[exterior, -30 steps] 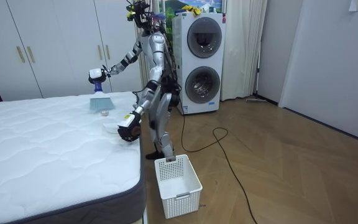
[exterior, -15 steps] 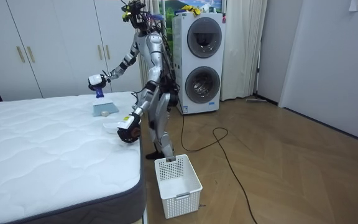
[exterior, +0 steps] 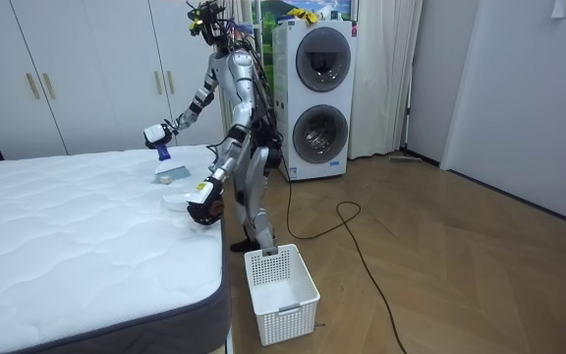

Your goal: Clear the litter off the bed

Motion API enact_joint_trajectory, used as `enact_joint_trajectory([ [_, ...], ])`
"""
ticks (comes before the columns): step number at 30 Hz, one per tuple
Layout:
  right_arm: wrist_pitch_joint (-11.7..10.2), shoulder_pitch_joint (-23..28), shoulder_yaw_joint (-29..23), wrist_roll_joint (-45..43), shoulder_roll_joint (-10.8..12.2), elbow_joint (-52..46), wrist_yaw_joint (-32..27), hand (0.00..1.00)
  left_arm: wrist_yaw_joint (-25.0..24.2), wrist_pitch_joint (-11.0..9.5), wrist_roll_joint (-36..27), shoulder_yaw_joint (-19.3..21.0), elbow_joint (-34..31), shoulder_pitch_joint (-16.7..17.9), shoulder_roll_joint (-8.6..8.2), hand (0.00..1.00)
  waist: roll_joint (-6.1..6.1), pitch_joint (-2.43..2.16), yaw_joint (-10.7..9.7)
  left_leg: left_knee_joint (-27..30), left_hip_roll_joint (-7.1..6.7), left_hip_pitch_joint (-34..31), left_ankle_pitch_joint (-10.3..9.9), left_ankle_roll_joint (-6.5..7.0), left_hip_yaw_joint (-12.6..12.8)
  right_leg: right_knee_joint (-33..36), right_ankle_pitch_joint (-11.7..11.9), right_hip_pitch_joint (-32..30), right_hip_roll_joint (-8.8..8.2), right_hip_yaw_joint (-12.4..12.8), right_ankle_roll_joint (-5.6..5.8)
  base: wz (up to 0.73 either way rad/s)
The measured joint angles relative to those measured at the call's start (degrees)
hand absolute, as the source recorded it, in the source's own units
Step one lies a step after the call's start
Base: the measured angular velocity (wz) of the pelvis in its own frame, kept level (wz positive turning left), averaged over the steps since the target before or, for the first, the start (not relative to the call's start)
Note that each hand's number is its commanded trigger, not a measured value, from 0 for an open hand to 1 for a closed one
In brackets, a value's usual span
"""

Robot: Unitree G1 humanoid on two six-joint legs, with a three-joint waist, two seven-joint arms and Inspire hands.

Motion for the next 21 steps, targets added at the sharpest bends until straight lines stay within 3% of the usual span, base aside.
enact_joint_trajectory([
  [15, 1.9, 0.7, 0.0, 0.7, 0.0, 1.9, -4.2, 1.0, 0.2, 0.1, -0.9, -0.8, -0.2, -0.4, -1.11, 1.0, 1.8, 0.02, 0.2, 0.0, -0.07, -0.6, 0.1, 0.16, 0.0, -0.4, 0.0, -0.2, -0.15, -0.6, 0.04, 0.01],
  [21, 3.3, 1.8, 0.0, 0.4, 0.5, 0.2, -4.6, 1.0, 0.2, 0.7, -0.6, -1.2, -0.4, -0.4, -1.22, 1.0, 2.0, 0.02, 0.1, -0.1, -0.12, -0.3, 0.1, 0.15, 0.3, 0.0, 0.0, -0.2, -0.18, -0.2, 0.07, -0.01],
])
